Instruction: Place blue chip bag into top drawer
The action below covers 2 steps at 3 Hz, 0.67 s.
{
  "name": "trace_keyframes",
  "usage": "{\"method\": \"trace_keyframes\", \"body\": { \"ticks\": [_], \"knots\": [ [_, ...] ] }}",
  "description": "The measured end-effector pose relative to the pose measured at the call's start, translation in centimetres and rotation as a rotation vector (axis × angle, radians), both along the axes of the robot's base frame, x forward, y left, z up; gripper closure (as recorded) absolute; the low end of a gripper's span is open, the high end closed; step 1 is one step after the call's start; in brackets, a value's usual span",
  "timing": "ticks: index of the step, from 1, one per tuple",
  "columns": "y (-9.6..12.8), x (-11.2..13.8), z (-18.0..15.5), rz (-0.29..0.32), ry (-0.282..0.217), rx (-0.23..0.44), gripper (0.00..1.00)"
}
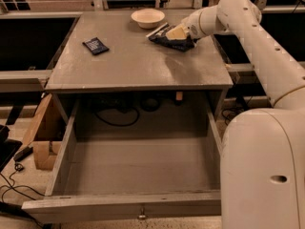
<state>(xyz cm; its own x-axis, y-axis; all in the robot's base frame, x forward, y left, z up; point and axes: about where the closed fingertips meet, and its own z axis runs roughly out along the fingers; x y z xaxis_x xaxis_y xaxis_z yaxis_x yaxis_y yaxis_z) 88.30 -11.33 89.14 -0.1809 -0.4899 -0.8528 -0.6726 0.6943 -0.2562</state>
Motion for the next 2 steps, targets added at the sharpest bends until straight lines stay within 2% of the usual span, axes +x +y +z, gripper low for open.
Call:
{"method": "trace_keyframes", "body": {
  "ticks": [1, 2],
  "knots": [
    [0.00, 0.00, 0.00, 0.000, 0.000, 0.000, 0.66],
    [0.01, 0.00, -0.01, 0.000, 0.000, 0.000, 0.67]
  ]
}}
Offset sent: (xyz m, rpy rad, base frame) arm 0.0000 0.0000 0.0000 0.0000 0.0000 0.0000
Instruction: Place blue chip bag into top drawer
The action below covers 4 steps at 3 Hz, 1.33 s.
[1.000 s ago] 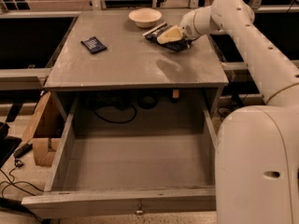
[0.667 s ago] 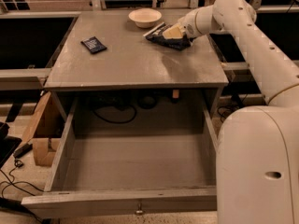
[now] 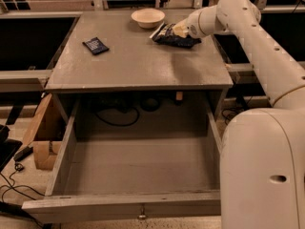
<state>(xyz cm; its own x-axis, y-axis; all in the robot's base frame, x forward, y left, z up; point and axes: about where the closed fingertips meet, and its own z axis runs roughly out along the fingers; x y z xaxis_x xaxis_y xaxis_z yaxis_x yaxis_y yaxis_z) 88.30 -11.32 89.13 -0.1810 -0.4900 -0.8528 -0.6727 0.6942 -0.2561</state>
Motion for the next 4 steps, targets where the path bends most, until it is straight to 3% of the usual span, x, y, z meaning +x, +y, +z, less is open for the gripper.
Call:
{"method": "trace_keyframes", "body": {
  "ticks": [3, 4],
  "knots": [
    [0.3, 0.3, -0.2, 0.002, 0.002, -0.009, 0.01],
    [0.1, 0.6, -2.1, -0.014, 0.041, -0.037, 0.00]
  ]
}}
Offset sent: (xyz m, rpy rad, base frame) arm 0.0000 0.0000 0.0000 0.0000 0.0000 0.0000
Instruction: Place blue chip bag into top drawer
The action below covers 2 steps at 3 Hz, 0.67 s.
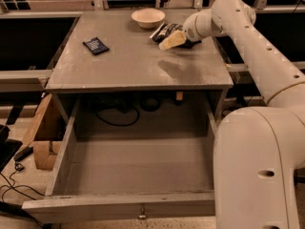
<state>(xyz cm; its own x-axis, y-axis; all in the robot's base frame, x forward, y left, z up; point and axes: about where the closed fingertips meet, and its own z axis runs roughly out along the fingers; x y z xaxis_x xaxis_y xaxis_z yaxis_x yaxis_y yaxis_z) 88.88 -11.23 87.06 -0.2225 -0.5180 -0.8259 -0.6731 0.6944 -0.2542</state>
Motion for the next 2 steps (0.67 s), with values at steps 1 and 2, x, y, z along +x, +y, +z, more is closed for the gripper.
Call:
{"method": "trace_keyframes", "body": {
  "ticks": [1, 2],
  "knots": [
    [-0.45, 0.21, -2.13, -0.023, 0.049, -0.029, 0.00],
    [-0.47, 0.22, -2.16, -0.024, 0.050, -0.029, 0.27]
  ]
}}
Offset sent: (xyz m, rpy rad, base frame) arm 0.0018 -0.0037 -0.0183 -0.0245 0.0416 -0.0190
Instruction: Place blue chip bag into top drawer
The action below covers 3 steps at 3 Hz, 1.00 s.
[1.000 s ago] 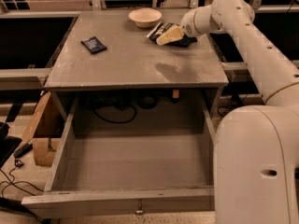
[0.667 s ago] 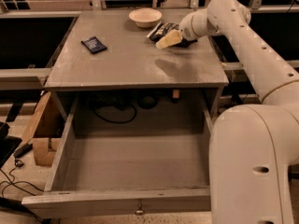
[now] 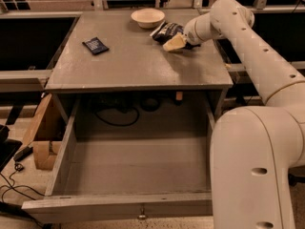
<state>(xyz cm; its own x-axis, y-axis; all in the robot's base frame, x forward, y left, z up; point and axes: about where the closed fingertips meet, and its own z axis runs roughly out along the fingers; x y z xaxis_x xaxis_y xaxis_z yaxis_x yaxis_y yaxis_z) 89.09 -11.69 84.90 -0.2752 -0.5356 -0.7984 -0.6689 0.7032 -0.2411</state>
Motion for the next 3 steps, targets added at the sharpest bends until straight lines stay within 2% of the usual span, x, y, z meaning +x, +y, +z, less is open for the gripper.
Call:
{"method": "trace_keyframes", "body": {
  "ticks": [2, 3],
  "knots": [
    [0.0, 0.0, 0.0, 0.001, 0.001, 0.001, 0.73],
    [-2.2, -1.5, 3.3, 0.027, -0.045, 0.007, 1.00]
  ]
}}
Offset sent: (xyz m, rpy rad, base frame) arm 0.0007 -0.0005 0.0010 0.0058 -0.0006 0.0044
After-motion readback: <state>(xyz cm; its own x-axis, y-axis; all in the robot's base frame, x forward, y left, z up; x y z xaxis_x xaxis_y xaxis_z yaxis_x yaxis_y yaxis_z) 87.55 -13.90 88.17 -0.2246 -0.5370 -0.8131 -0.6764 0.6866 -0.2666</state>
